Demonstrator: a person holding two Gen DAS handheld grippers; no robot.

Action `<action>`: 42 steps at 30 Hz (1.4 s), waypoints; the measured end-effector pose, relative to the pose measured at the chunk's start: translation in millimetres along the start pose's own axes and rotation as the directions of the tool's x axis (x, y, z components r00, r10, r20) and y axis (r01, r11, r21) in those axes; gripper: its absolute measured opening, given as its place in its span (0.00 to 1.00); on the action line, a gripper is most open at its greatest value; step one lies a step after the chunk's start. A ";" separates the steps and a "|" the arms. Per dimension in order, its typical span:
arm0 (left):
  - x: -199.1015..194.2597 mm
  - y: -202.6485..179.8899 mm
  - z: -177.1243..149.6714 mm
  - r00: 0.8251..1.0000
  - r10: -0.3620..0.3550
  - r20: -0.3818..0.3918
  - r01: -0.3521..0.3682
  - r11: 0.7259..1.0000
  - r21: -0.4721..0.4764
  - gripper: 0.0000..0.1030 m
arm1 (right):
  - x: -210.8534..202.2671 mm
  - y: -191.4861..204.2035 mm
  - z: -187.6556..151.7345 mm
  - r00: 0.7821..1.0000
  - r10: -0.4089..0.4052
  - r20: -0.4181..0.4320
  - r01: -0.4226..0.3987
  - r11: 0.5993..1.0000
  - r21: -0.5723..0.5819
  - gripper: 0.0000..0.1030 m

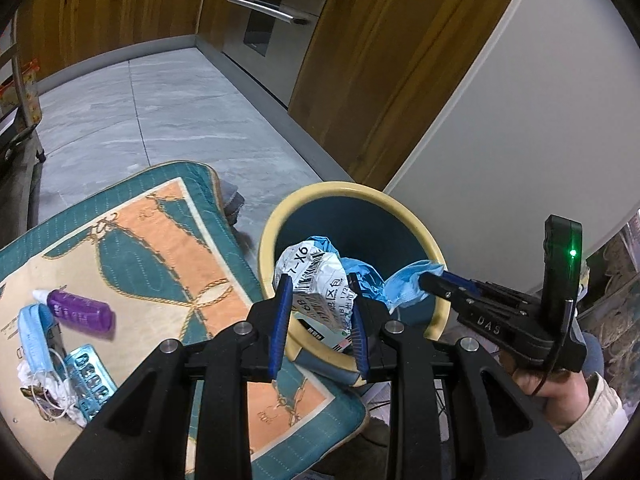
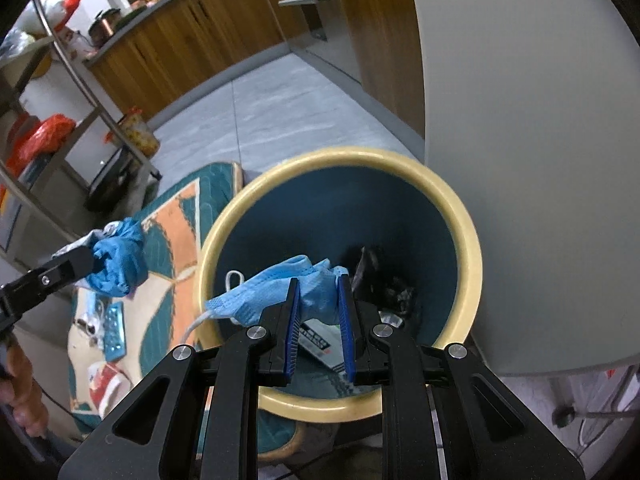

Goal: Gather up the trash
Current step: 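Carry the wrapper and mask over the bin and open both grippers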

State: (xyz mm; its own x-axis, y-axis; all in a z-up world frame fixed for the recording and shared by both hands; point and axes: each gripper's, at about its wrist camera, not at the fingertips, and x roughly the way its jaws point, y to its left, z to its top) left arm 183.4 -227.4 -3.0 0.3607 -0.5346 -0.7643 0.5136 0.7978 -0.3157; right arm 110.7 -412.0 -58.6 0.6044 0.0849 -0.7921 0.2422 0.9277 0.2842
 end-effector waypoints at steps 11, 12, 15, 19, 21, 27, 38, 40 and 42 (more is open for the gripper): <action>49.1 -12.9 -5.5 0.997 0.052 -0.058 -0.050 0.998 0.036 0.26 | -3.3 -1.7 0.6 1.000 0.027 -0.011 -0.027 0.999 0.027 0.56; 53.3 -14.7 -6.4 0.996 0.059 -0.064 -0.056 0.998 0.043 0.26 | -3.8 -1.9 0.5 1.000 0.027 -0.009 -0.027 0.999 0.030 0.58; 62.2 -20.7 -8.3 0.995 0.057 -0.076 -0.052 0.997 0.062 0.27 | -6.3 -4.6 0.9 0.999 0.032 0.003 -0.032 0.998 0.051 0.63; 70.8 -29.0 -10.4 0.994 0.051 -0.095 -0.042 0.994 0.097 0.35 | -10.8 -7.7 2.8 0.999 0.034 0.024 -0.036 0.996 0.081 0.66; 73.4 -32.8 -11.8 0.994 0.051 -0.100 -0.040 0.993 0.113 0.40 | -11.3 -7.8 3.0 0.999 0.037 0.026 -0.040 0.995 0.087 0.66; 66.6 -35.8 -11.4 0.996 0.048 -0.077 -0.037 0.991 0.131 0.72 | -12.4 -7.9 2.8 0.998 0.047 0.036 -0.050 0.994 0.095 0.68; 25.9 -9.1 -5.8 0.997 0.078 -0.014 -0.077 0.994 0.078 0.86 | -12.6 0.0 4.3 0.996 0.077 0.051 -0.082 0.992 0.100 0.84; 17.8 -0.9 -6.2 0.996 0.092 -0.003 -0.091 0.994 0.066 0.88 | -12.1 2.6 5.1 0.996 0.078 0.048 -0.083 0.991 0.102 0.86; 7.5 10.6 -7.4 0.995 0.100 0.009 -0.100 0.994 0.048 0.88 | -10.1 6.3 5.9 0.995 0.088 0.040 -0.092 0.990 0.106 0.87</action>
State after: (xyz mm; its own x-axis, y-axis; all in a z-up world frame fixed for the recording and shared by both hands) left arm 185.8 -220.9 -16.2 0.4176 -0.4547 -0.7867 0.5117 0.8332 -0.2099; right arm 110.6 -409.1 -45.7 0.6534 0.1515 -0.7417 0.2650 0.8720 0.4116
